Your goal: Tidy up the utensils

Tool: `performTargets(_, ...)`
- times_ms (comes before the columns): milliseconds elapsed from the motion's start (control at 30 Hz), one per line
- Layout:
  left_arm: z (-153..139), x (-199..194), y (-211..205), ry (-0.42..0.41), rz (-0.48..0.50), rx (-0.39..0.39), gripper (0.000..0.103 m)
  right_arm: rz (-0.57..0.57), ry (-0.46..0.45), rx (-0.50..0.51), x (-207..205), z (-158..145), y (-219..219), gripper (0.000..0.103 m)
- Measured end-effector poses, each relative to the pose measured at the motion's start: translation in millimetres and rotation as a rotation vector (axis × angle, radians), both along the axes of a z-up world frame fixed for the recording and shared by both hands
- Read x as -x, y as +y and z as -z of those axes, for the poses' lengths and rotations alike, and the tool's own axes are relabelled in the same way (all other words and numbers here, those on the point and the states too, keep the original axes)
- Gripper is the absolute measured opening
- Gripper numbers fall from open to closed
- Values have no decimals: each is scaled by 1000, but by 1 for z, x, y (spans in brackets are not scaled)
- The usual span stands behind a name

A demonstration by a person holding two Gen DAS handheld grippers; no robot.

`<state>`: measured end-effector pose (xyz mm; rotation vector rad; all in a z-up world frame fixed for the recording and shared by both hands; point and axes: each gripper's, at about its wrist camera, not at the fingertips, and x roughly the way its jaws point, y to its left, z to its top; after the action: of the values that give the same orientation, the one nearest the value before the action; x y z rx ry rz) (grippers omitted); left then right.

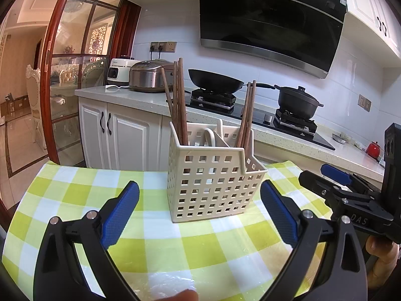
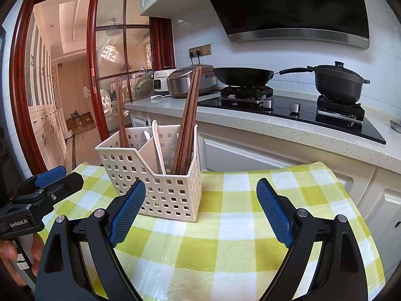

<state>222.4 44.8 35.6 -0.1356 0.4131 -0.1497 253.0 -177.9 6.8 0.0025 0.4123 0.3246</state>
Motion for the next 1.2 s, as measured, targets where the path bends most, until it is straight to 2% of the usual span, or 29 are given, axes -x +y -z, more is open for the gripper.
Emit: performTargets(1200, -1, 3, 0, -3, 5, -4, 95, -7, 4, 5, 1, 3, 1, 85)
